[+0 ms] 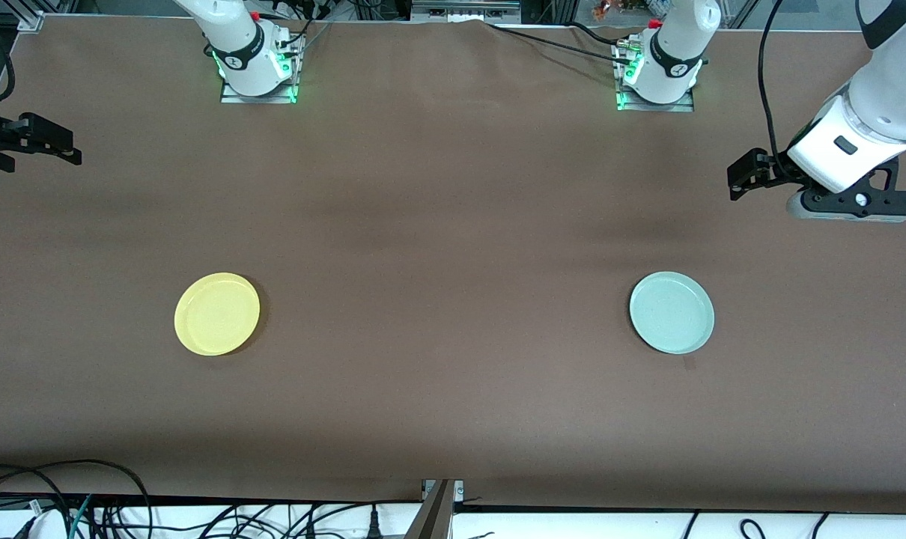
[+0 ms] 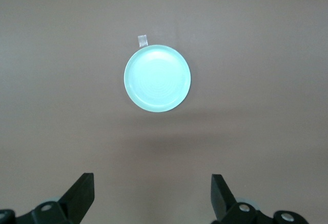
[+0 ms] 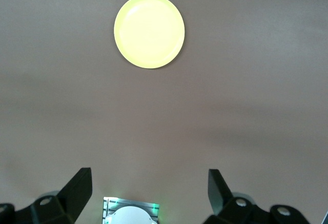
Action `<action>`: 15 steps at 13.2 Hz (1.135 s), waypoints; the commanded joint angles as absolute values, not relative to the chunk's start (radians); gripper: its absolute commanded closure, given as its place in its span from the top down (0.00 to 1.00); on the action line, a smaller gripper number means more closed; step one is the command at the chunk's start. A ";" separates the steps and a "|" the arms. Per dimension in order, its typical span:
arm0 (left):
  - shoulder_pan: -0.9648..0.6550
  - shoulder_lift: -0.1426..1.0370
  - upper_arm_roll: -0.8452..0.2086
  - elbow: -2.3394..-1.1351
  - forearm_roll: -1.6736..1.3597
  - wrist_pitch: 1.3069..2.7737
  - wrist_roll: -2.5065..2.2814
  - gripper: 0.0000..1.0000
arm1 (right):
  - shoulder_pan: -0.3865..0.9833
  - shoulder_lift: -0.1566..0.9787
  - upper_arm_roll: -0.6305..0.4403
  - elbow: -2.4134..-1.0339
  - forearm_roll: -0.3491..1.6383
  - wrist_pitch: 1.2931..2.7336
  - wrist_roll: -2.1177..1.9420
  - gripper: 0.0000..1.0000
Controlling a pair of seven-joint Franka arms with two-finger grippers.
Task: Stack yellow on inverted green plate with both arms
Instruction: 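Move the left gripper down to the rim of the green plate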
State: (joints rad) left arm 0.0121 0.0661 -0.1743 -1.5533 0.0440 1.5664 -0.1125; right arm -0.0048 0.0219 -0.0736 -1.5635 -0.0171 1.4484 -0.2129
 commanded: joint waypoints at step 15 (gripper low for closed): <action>0.155 0.341 -0.167 -1.668 0.044 1.811 -0.006 1.00 | -0.008 0.032 -0.075 -1.540 -0.003 1.431 -0.219 1.00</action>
